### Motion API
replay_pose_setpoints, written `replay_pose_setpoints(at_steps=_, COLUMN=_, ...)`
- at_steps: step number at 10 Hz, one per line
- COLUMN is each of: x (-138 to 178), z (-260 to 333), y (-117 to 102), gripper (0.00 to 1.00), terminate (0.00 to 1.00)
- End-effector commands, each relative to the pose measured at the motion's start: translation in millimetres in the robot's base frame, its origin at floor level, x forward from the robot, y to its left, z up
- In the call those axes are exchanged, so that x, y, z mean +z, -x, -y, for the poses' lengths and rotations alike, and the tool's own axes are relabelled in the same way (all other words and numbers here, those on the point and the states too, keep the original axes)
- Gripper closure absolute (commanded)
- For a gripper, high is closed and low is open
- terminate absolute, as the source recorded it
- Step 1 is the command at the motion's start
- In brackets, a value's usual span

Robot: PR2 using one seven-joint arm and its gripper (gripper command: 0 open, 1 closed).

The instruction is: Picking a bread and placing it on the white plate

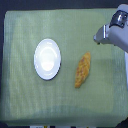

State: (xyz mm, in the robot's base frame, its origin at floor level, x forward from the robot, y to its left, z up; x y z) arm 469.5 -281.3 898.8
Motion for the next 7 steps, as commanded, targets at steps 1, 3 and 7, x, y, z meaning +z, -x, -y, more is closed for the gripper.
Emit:
replay_pose_setpoints(at_steps=1, x=-1.5, z=-0.5, y=0.0, gripper=0.00, terminate=0.00)
replay_pose_setpoints(at_steps=3, x=-12.2, z=3.7, y=-3.9, gripper=0.00, terminate=0.00)
replay_pose_setpoints(at_steps=7, x=-37.6, z=-12.7, y=8.1, gripper=0.00, terminate=0.00)
